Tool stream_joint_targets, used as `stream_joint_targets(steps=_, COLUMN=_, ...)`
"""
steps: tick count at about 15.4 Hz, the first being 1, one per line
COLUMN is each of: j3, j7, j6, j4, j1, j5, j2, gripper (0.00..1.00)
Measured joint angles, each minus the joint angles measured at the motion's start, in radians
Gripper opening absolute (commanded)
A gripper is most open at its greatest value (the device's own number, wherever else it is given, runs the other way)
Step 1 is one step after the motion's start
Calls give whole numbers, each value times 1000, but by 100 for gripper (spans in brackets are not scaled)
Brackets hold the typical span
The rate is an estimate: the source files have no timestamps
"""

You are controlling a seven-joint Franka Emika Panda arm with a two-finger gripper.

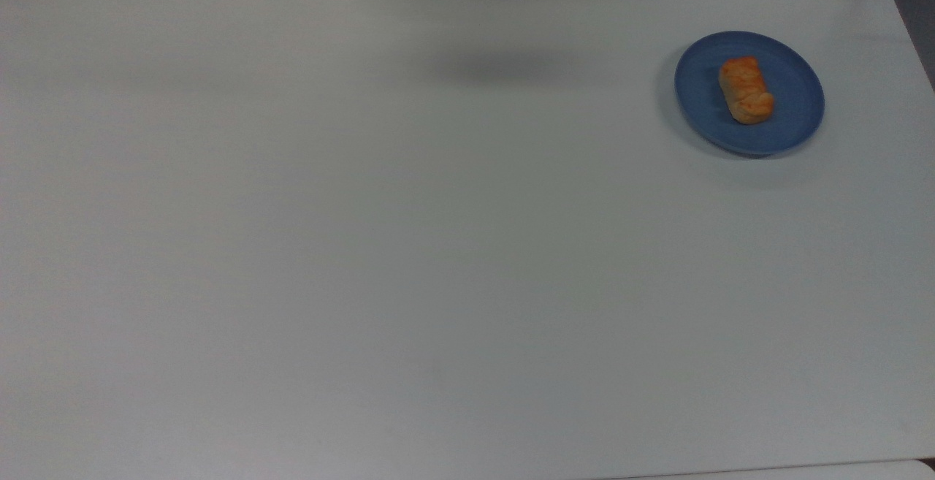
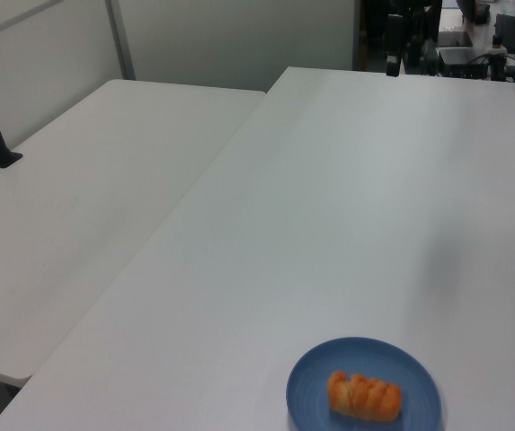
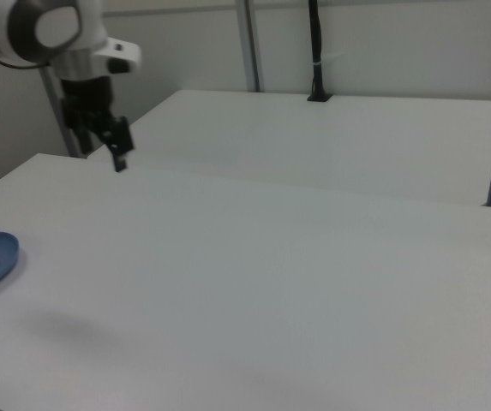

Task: Put the bread on the table

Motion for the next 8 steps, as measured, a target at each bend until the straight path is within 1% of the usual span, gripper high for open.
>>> stream_joint_targets(steps=1, j3=43, j7=36, j6=0, j4=10, j1=0, j5=1, j2=-1, gripper=100)
stream_joint_targets(steps=2, j3=97, j7=79, j6=0, j4=19, j1=0, j5=1, j2=-1, gripper=100)
stream_joint_targets(steps=3, j3=178, j7=141, j6=0, j4=30, j1=3, j5=1, j2=-1, gripper=100)
stream_joint_targets(steps=5, j3=284, j7=204, j6=4, j4=40, j1=9, j5=1, j2=-1, gripper=100)
stream_joint_targets(steps=8, j3=447, j7=282, j6=95, j4=32, j1=16, j5=1, j2=14, gripper=100)
